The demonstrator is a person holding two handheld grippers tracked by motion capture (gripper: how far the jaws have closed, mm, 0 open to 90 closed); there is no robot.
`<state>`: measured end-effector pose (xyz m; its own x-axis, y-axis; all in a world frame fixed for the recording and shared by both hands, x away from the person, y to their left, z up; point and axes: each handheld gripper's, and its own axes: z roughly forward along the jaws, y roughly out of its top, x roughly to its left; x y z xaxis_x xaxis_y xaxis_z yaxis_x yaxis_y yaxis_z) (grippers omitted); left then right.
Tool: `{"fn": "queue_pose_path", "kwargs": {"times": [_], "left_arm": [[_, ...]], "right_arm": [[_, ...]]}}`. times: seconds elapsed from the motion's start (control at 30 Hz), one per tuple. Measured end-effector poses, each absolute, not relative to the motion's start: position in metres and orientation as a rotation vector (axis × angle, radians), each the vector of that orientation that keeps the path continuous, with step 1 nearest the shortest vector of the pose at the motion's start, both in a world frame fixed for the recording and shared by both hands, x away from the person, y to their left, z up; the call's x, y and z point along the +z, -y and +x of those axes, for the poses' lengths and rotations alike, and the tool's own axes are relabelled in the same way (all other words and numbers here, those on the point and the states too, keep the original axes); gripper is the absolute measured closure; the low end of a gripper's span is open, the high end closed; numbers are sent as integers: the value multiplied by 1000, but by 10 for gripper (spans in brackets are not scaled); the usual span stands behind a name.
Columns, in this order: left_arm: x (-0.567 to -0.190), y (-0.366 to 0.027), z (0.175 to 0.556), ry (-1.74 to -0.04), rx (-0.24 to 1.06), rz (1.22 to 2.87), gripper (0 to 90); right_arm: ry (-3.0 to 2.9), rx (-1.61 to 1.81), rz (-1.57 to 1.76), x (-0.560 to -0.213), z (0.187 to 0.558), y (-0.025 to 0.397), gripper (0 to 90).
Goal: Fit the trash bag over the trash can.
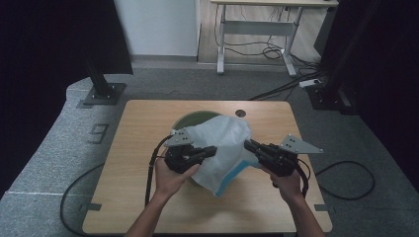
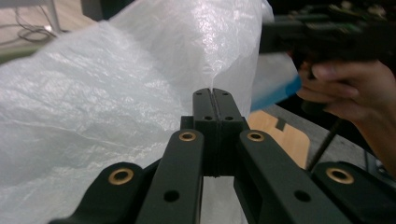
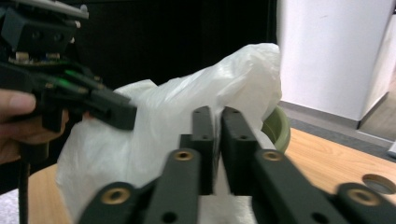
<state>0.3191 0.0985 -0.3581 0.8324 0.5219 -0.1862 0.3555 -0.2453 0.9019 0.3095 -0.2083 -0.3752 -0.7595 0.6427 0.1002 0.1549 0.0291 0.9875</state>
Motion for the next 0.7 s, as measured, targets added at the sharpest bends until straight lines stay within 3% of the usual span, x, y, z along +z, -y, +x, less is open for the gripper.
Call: {"fn": "queue_pose_path", "kwargs": {"times": [0.07,0.2,0.7], "left_arm": [[-358,-101,322,-676,181,1835,900],[-358,-104,330,-704,161,1811,900],[-355,-129,339,-775,132,1724,900]], "right_arm": [[-1925,1750,800,-374,303,209,693],[-1867,1711,808,-374,282,220,606],[-1833,1652,855,-417,242,243,583]]}}
